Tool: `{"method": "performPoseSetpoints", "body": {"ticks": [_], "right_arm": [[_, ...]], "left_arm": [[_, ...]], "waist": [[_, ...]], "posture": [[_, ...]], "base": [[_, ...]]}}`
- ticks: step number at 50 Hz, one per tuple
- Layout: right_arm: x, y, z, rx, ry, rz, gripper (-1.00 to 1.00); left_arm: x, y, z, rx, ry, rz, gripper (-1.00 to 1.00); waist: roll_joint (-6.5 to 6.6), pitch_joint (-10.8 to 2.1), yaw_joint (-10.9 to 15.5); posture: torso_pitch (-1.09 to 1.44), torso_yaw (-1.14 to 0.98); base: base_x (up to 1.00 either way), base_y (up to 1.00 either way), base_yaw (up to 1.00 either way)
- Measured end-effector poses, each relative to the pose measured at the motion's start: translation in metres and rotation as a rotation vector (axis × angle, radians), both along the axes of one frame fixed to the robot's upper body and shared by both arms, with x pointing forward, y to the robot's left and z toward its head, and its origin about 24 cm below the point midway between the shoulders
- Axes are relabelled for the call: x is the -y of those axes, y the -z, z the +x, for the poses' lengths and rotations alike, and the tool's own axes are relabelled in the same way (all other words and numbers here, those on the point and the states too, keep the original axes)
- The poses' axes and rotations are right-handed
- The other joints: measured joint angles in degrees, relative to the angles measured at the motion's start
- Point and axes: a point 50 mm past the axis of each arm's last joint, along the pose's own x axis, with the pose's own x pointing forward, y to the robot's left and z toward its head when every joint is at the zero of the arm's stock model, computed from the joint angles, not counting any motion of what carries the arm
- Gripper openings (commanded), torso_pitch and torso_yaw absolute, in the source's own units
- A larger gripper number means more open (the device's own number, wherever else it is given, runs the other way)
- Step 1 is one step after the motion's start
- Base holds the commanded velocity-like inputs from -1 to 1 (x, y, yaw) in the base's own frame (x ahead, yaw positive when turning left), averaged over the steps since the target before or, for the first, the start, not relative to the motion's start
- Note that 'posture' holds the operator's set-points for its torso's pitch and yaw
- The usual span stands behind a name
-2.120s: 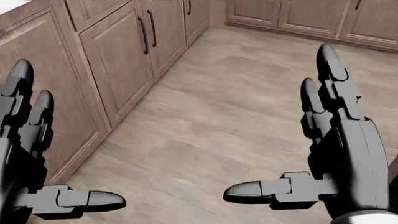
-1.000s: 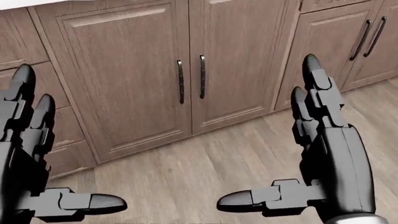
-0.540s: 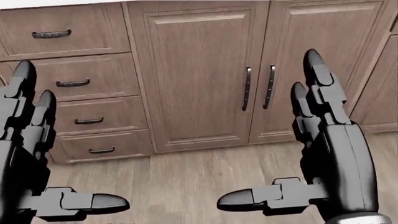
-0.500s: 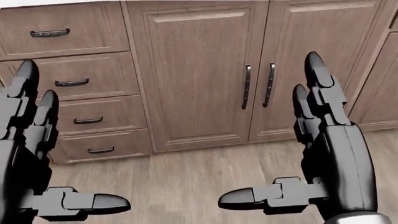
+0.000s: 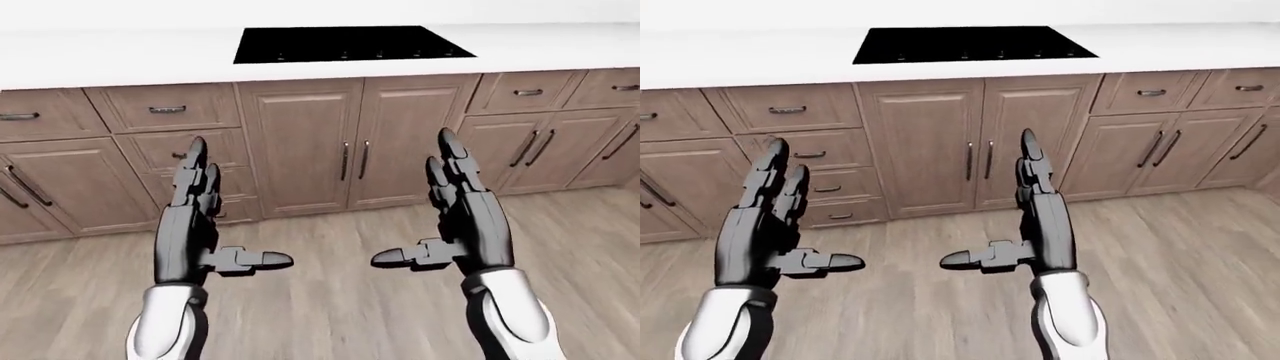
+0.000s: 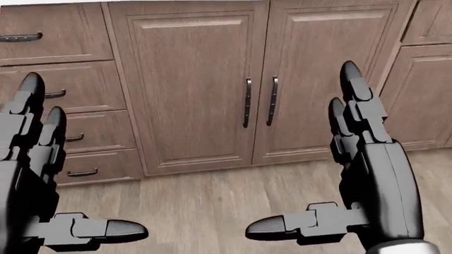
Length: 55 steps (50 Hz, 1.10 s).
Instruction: Navigate to the stove.
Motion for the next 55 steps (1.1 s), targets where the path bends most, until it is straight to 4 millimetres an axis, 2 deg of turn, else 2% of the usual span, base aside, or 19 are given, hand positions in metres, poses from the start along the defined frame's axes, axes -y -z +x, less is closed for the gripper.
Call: {"method": "performPoseSetpoints", "body": {"ticks": [2,6,9,15,18,24,26,28,31,33,36,41,44,45,47,48,52,55], "right_arm": [[0.0039,0.0045,0.0012,-0.025,0.024,-0.001,1.00],[0.0038,0.0025,0.0005,-0.017,0.029,-0.003,1.00],[0.0032,0.0011,0.0002,-0.008,0.025,0.000,1.00],[0.0037,0.0035,0.0011,-0.014,0.035,-0.008,1.00],[0.0051,0.0031,-0.0001,-0.014,0.044,-0.009,1.00],[0.0028,0.0019,-0.0001,-0.012,0.026,0.001,1.00],[0.0017,-0.0001,0.0000,-0.001,0.016,0.001,1.00],[-0.0014,0.0026,0.0006,-0.016,-0.003,0.008,1.00],[-0.0015,0.0069,0.0019,-0.042,-0.009,0.005,1.00],[-0.0002,0.0031,0.0008,-0.021,0.000,0.003,1.00],[-0.0012,-0.0013,-0.0006,0.008,-0.002,0.002,1.00],[-0.0033,0.0018,-0.0003,-0.005,-0.017,0.003,1.00],[-0.0025,0.0021,-0.0005,-0.008,-0.013,-0.003,1.00],[0.0007,0.0031,-0.0005,-0.014,0.003,-0.009,1.00],[0.0044,0.0068,0.0004,-0.034,0.028,-0.013,1.00],[0.0049,0.0074,0.0006,-0.037,0.033,-0.013,1.00],[0.0025,0.0047,0.0005,-0.022,0.021,-0.008,1.00],[0.0015,0.0031,-0.0002,-0.013,0.013,-0.008,1.00]], "left_arm": [[0.0030,0.0048,0.0014,-0.023,0.021,-0.003,1.00],[-0.0001,0.0037,0.0006,-0.021,0.008,0.002,1.00],[-0.0018,-0.0009,-0.0007,0.005,0.000,0.004,1.00],[-0.0019,0.0006,-0.0005,0.000,0.001,0.000,1.00],[-0.0008,0.0001,-0.0002,0.003,0.010,-0.002,1.00],[-0.0013,0.0023,0.0006,-0.006,0.007,0.004,1.00],[-0.0020,0.0010,0.0002,-0.001,0.000,0.007,1.00],[-0.0052,0.0038,0.0005,-0.018,-0.018,0.011,1.00],[-0.0053,0.0058,0.0003,-0.033,-0.026,0.013,1.00],[-0.0032,0.0009,-0.0008,-0.008,-0.015,0.014,1.00],[-0.0026,-0.0029,-0.0019,0.016,-0.007,0.016,1.00],[-0.0044,0.0001,-0.0018,-0.002,-0.016,0.017,1.00],[-0.0036,-0.0022,-0.0020,0.009,-0.014,0.015,1.00],[-0.0004,-0.0006,-0.0008,0.003,0.002,0.006,1.00],[0.0024,0.0037,-0.0002,-0.019,0.023,0.001,1.00],[0.0023,0.0045,-0.0003,-0.025,0.025,0.001,1.00],[-0.0012,0.0018,-0.0011,-0.013,0.005,0.006,1.00],[-0.0018,-0.0012,-0.0014,0.009,0.001,0.008,1.00]], "waist": [[0.27,0.46,-0.04],[2.89,1.01,0.22],[3.94,1.09,0.32],[1.47,1.09,-0.44],[1.25,0.98,-0.70],[4.55,0.91,-0.25],[6.39,1.01,-0.13],[6.42,1.38,0.77],[7.10,0.13,0.68],[6.61,-0.06,0.61],[4.99,0.23,0.81],[1.66,0.35,1.23],[-0.84,-0.47,0.87],[-0.07,-0.19,0.45],[0.20,0.55,0.15],[0.44,0.65,0.03],[2.80,1.32,-0.06],[3.95,1.41,-0.25]], "posture": [[0.00,0.00],[0.00,0.00],[0.00,0.00],[0.00,0.00],[0.00,0.00],[0.00,0.00],[0.00,0.00],[0.00,0.00],[0.00,0.00],[0.00,0.00],[0.00,0.00],[0.00,0.00],[0.00,0.00],[0.00,0.00],[0.00,0.00],[0.00,0.00],[0.00,0.00],[0.00,0.00]], "base": [[0.00,-0.51,0.00],[0.00,-0.50,0.00],[0.00,-0.29,0.00],[0.00,0.00,0.00],[0.00,-0.17,0.00],[0.00,-0.36,0.00],[0.00,-0.53,0.00],[0.00,-0.54,0.00],[0.00,-0.54,0.00],[0.00,-0.54,0.00],[0.00,-0.55,0.00],[0.00,-0.61,0.00],[0.00,-0.71,0.00],[0.00,-0.70,0.00],[0.00,-0.71,0.00],[0.00,-0.72,0.00],[0.00,-0.71,0.00],[0.00,-0.71,0.00]]}}
